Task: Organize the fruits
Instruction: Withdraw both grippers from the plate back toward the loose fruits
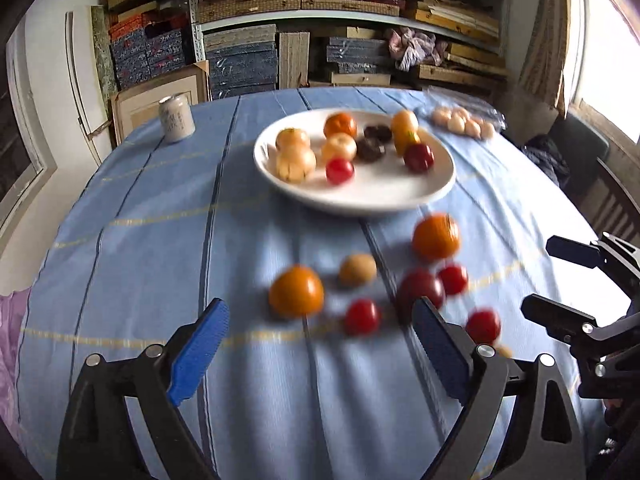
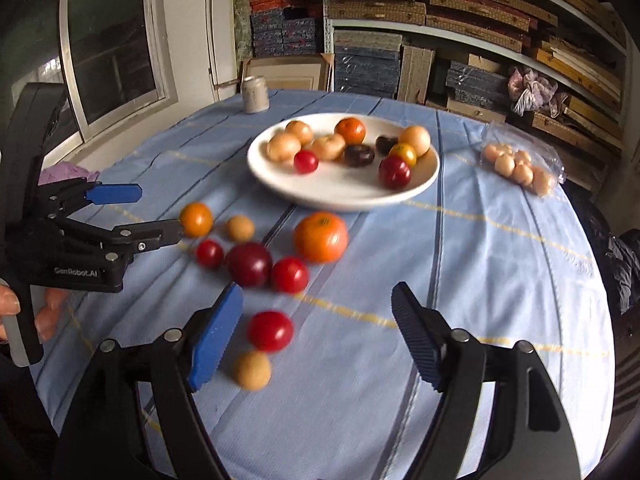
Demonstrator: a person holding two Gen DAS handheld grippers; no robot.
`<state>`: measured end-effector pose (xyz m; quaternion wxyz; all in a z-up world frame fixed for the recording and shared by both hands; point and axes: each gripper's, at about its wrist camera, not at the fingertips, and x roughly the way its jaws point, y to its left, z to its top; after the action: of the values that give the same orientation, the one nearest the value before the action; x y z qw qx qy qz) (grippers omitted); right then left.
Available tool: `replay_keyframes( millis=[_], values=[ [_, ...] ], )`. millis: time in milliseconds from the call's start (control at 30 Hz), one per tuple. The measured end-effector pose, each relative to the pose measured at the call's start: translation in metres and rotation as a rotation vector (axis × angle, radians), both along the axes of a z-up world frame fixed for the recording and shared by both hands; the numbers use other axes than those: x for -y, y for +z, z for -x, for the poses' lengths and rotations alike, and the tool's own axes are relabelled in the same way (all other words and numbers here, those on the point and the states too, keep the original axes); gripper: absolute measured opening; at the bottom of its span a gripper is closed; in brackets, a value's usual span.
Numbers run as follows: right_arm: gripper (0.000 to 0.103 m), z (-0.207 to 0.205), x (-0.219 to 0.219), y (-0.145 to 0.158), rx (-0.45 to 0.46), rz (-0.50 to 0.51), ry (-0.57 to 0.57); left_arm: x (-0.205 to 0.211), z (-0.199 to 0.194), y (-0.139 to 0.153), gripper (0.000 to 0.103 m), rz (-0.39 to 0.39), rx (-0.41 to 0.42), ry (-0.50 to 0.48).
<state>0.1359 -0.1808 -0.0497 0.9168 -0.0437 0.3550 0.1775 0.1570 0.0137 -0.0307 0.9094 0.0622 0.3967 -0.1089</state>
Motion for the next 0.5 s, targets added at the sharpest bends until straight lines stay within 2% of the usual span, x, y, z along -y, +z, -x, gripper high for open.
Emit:
replay_keyframes(
  millis=[67,167,367,500],
  values=[
    [0.075,0.009,-0.004,-0.009,-0.007,-0.006,0.016,0.002,0.01,-0.007,0.094,-0.023,0.011,0.002],
    [0.075,0.018,-0.013,-0.018,-0.015,0.0,0.029,0.0,0.012,-0.016,0.094,-0.018,-0.002,0.015],
    [0.075,0.014,-0.02,-0.023,-0.016,0.019,0.023,0.001,0.005,-0.027,0.093,-0.018,-0.011,0.041],
    [0.066,0.0,-0.021,-0.029,-0.054,0.019,0.02,0.005,-0.001,-0.03,0.093,-0.037,-0.01,0.055]
  ],
)
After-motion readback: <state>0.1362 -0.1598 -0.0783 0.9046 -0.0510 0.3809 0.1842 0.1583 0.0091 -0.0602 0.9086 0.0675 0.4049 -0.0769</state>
